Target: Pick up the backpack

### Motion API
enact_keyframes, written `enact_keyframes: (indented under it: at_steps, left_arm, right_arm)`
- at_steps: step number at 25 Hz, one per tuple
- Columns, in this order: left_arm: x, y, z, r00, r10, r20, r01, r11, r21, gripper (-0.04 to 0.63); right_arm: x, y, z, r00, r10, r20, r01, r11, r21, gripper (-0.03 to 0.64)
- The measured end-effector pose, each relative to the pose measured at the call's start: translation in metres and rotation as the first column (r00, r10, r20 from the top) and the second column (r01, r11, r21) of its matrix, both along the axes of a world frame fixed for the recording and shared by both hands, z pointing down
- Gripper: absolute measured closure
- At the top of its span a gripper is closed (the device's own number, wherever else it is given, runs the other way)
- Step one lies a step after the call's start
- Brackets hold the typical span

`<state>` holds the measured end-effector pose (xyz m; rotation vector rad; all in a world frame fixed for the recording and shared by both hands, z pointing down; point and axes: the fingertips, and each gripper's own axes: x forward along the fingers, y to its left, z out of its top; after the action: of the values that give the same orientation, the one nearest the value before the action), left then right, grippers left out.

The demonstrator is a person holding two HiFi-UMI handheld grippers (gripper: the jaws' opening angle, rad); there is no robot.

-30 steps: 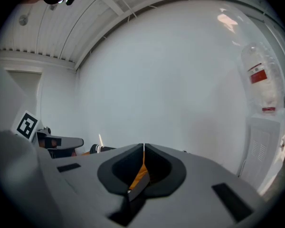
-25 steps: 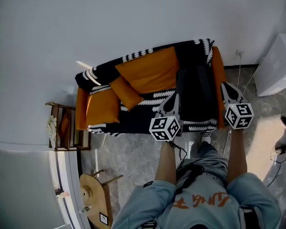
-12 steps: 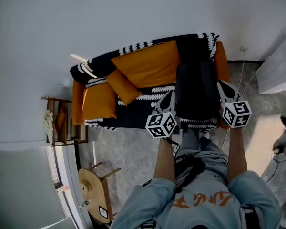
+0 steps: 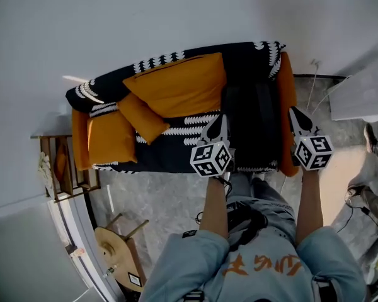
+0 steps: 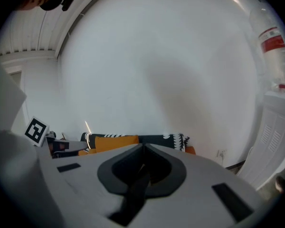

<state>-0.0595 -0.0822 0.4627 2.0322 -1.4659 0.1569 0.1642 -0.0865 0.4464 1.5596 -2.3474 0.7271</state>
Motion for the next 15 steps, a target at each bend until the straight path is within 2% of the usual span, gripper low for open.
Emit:
enact_keyframes:
  at_steps: [8, 15]
  left_arm:
    - [-0.009, -0.031, 0.074, 0.999, 0.032, -0.009, -0.033, 0.99, -0.135, 0.572]
    - [0.005, -0.062, 0.138, 0.98, 0.193, -0.05, -0.2, 0.953, -0.227, 0.571]
  right_arm:
    - [-0.033, -0.03, 0.075, 0.997, -0.077, 0.003, 0.077, 0.988, -0.132, 0.588]
    - [-0.035, -0.058, 0.132, 0.987, -0.159, 0.032, 0.162, 0.959, -0.233, 0.586]
